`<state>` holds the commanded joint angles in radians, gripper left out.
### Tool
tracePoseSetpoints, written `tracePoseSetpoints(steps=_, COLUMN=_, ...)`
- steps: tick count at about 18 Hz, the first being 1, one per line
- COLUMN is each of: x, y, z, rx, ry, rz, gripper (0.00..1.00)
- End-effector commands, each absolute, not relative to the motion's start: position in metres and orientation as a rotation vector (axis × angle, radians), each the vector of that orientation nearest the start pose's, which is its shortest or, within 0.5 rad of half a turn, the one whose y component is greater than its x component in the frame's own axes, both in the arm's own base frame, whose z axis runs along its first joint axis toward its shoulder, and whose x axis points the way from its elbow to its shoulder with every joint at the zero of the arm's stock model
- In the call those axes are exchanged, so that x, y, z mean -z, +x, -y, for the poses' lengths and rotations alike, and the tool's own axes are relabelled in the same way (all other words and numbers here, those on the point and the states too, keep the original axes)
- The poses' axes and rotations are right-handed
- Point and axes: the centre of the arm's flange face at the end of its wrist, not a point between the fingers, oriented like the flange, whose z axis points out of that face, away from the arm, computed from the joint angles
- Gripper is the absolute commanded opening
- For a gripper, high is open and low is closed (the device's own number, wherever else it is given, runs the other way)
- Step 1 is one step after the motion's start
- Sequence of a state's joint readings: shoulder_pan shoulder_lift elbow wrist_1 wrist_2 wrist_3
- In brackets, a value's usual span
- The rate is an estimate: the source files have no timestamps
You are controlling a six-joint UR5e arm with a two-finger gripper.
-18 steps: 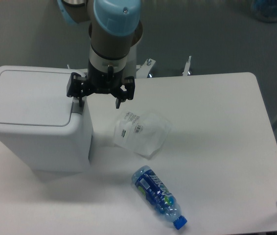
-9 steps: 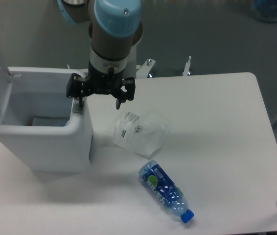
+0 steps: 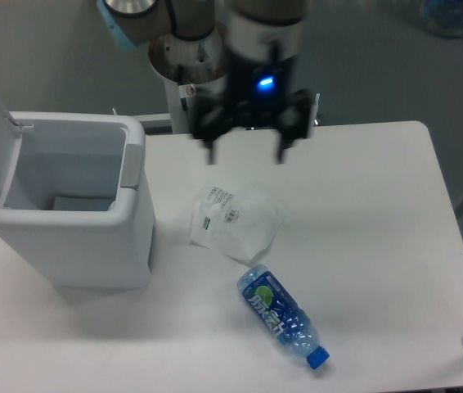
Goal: Open the trash can
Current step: 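Lift the gripper up and away from the opened trash can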
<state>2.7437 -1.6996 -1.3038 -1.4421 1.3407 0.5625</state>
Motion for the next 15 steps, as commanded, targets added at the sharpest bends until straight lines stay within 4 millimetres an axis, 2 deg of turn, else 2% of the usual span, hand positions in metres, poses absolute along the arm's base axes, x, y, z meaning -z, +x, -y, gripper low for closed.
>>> tracePoseSetpoints(steps=2, x=-0.560, y=-0.489, z=-0.329, rx=-0.116, ry=-2.704, rz=0.746, gripper=1.00)
tracePoseSetpoints(steps=5, x=-0.525, y=-0.528, z=-0.289, rx=-0.110, ry=-2.791, rz=0.574, gripper=1.00)
tracePoseSetpoints(steps=6, x=-0.508, y=-0.542, z=-0.280, rx=-0.089, ry=-2.820, rz=0.507, gripper=1.00)
tracePoseSetpoints(steps=9, x=-0.475, y=-0.567, z=-0.253, rx=-0.084, ry=-2.925, rz=0.265, gripper=1.00)
tracePoseSetpoints(steps=12, x=-0.434, y=-0.587, z=-0.244, rx=-0.045, ry=-3.046, rz=0.044, gripper=1.00)
tracePoseSetpoints(steps=15, x=-0.403, y=-0.604, z=-0.243, rx=-0.036, ry=-3.089, rz=0.013, gripper=1.00)
